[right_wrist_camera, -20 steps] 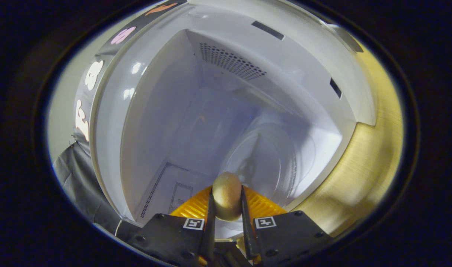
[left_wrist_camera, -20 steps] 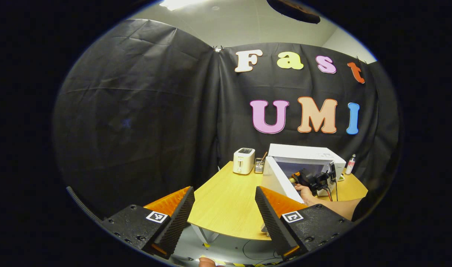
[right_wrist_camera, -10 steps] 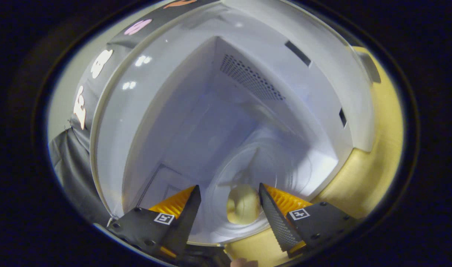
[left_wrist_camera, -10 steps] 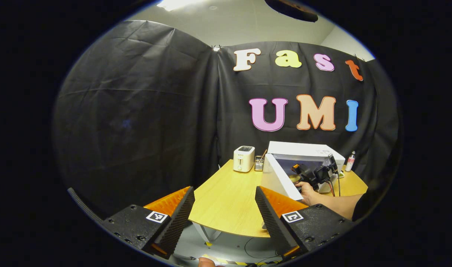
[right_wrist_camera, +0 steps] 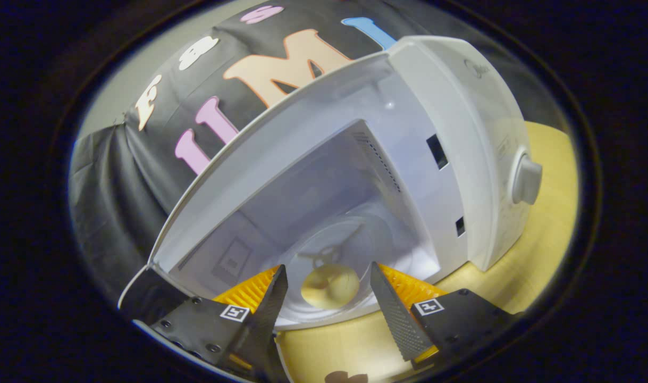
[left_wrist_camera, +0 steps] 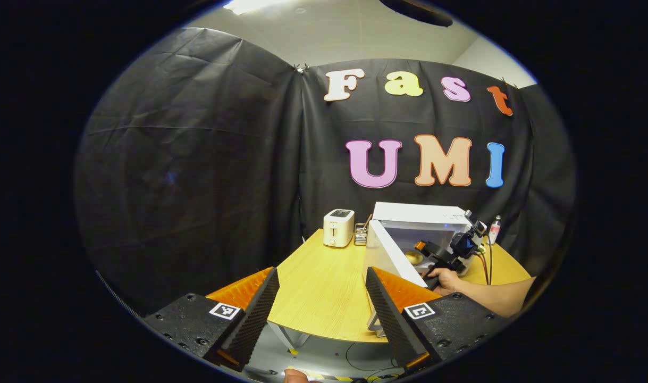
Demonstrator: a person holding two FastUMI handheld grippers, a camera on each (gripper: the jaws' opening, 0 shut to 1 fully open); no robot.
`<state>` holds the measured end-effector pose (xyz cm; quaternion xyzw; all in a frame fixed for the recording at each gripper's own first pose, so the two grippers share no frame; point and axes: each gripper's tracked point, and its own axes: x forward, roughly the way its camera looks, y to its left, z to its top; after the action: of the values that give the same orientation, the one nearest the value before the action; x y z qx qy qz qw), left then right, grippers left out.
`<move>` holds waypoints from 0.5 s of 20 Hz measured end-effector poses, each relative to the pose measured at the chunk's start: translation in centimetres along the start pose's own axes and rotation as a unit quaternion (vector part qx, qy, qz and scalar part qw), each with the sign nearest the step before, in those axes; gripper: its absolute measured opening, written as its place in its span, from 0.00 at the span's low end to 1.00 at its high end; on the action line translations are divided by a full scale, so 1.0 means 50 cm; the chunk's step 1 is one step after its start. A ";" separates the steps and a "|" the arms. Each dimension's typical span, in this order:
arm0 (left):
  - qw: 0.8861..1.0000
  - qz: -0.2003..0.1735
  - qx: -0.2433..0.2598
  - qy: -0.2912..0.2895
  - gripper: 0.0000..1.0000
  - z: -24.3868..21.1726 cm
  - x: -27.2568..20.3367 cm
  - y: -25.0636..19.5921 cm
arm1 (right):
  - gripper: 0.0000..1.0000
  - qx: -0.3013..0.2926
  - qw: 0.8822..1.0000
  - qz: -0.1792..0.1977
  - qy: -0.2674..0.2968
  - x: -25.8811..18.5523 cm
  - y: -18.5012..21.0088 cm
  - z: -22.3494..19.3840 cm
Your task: Open the microwave oven with the left hand, put the food in, and close the microwave oven.
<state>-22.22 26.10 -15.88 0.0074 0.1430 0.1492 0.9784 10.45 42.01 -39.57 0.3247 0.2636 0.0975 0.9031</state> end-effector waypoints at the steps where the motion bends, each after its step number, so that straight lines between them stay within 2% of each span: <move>1: 1.000 -0.002 0.004 0.005 0.96 -0.004 0.007 -0.002 | 0.96 -0.023 1.000 0.009 -0.003 -0.026 -0.002 0.003; 2: 1.000 -0.006 0.006 0.005 0.96 -0.009 0.014 -0.008 | 0.85 -0.041 0.999 0.020 -0.002 -0.050 0.003 0.007; 5: 1.000 -0.021 0.008 0.004 0.96 -0.011 0.034 -0.024 | 0.85 -0.100 0.994 0.049 0.002 -0.130 0.004 0.024; 7: 0.999 -0.035 0.012 0.004 0.94 -0.026 0.050 -0.041 | 0.85 -0.116 0.991 0.064 0.010 -0.194 0.001 0.046; 10: 0.998 -0.049 0.020 0.018 0.96 -0.066 0.077 -0.057 | 0.85 -0.151 0.985 0.086 0.002 -0.296 -0.001 0.102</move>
<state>-18.83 24.43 -20.27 0.0172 0.1633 0.0985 0.9815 0.75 34.12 -30.20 0.2063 0.2184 0.2144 0.9294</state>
